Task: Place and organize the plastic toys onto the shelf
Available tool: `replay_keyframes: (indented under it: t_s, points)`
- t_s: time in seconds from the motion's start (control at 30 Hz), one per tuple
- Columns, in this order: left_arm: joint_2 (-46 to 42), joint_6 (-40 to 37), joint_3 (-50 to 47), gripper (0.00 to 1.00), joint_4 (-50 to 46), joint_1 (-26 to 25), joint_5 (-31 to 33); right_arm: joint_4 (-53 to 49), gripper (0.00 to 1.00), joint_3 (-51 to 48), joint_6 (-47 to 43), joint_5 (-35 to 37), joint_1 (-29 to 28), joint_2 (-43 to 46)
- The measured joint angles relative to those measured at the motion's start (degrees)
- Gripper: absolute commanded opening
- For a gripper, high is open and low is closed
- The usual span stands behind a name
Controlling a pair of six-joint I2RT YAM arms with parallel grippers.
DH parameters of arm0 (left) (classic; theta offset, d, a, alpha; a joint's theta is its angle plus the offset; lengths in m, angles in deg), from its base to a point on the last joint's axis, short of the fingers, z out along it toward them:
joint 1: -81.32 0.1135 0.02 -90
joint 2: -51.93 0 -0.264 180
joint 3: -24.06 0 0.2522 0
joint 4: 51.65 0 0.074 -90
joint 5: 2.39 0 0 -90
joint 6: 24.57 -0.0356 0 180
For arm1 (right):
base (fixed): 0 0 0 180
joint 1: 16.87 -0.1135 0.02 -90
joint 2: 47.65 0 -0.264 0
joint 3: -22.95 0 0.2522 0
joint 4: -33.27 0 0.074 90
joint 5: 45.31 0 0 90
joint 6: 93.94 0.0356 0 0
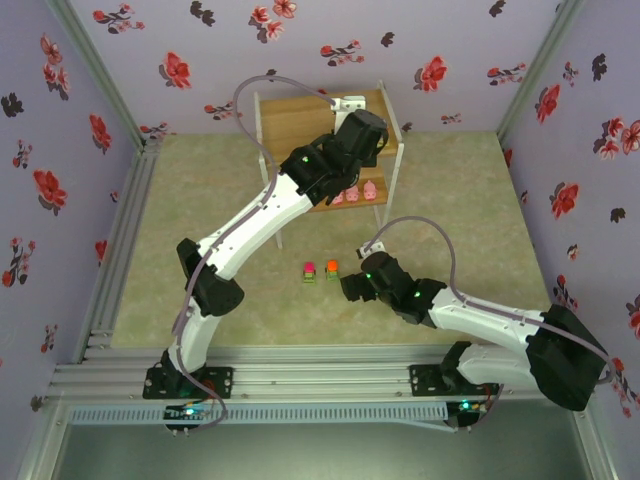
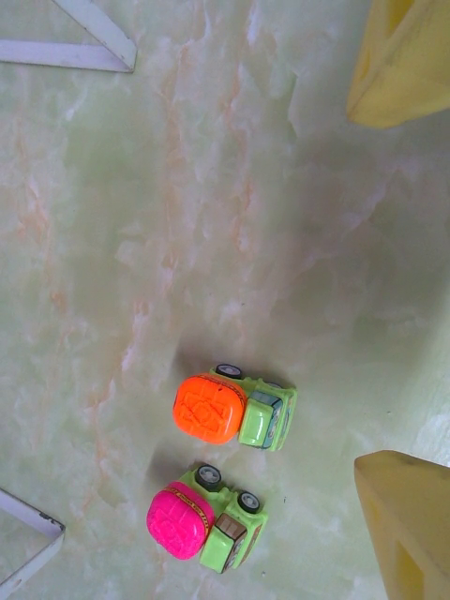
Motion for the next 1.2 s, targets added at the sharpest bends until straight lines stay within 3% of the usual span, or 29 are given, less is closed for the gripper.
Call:
replay_keyframes:
  t_s: [0.73,0.9,1.2]
  points:
    - [0.6,0.1,0.0,0.42,0.5,0.1,-0.7,0.4,0.9,0.0,0.0,0.0,0.0,-0.1]
    - [0.6,0.1,0.0,0.49,0.7,0.0,-0.7,0.4,0.9,0.0,0.0,0.0,0.0,-0.3]
    - [0.4,0.0,-0.9,0.5,2.6,0.0,-1.1,0.4,0.9,0.0,0.0,0.0,0.0,-0.3]
